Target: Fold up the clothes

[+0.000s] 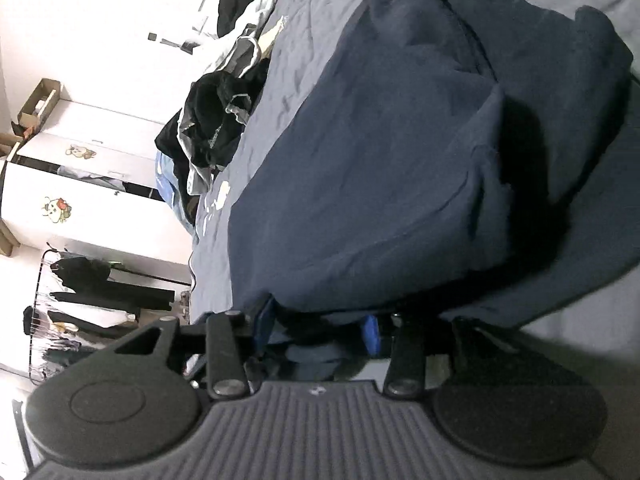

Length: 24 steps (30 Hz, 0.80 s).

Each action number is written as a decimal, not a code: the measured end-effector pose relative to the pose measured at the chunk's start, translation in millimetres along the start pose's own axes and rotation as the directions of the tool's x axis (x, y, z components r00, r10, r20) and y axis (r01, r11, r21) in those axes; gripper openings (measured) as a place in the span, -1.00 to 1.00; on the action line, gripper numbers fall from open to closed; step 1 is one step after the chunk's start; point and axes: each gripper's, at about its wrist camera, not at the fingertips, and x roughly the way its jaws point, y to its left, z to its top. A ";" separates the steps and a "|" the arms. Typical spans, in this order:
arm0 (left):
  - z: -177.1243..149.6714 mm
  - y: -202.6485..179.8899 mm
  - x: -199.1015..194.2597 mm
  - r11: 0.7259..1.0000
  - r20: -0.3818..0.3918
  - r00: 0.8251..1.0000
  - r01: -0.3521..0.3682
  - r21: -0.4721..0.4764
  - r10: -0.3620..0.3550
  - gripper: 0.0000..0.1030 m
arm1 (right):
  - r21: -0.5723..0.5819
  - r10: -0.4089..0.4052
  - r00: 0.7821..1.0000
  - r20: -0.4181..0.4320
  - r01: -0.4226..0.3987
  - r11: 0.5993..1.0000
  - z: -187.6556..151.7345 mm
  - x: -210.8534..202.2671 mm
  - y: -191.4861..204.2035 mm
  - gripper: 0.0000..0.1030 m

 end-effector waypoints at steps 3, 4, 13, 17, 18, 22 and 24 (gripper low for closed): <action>-4.2 -17.3 7.7 0.992 -0.007 0.999 -0.031 0.120 0.032 -0.06 | -0.016 0.007 0.999 0.034 -0.007 1.000 -1.0 -3.3 5.1 -0.16; -5.1 -19.8 9.8 0.991 -0.009 0.999 -0.031 0.133 0.032 -0.18 | -0.015 0.010 0.999 0.041 -0.010 1.000 0.6 -5.1 6.5 -0.16; 5.7 -2.2 -10.7 0.997 0.068 0.997 -0.048 0.062 0.043 -0.74 | -0.025 -0.028 0.993 0.115 0.031 0.999 17.7 -16.2 13.8 -0.08; -2.6 -17.0 1.0 0.987 0.003 1.000 -0.012 0.157 0.011 -0.75 | 0.015 -0.069 0.982 0.175 0.068 0.998 22.4 -19.1 4.0 -0.03; -6.1 -23.2 4.7 0.981 -0.012 1.000 -0.011 0.195 0.014 -0.75 | 0.027 -0.082 0.978 0.189 0.078 0.997 23.4 -19.6 0.7 -0.02; -15.2 -40.4 17.9 0.953 -0.034 0.997 -0.056 0.297 0.070 -0.61 | 0.024 -0.121 0.966 0.228 0.118 0.993 25.8 -17.4 -5.3 -0.04; -16.6 -43.4 25.3 0.948 -0.038 0.994 -0.084 0.307 0.100 -0.43 | -0.014 -0.134 0.961 0.240 0.142 0.990 23.2 -18.8 -1.2 -0.19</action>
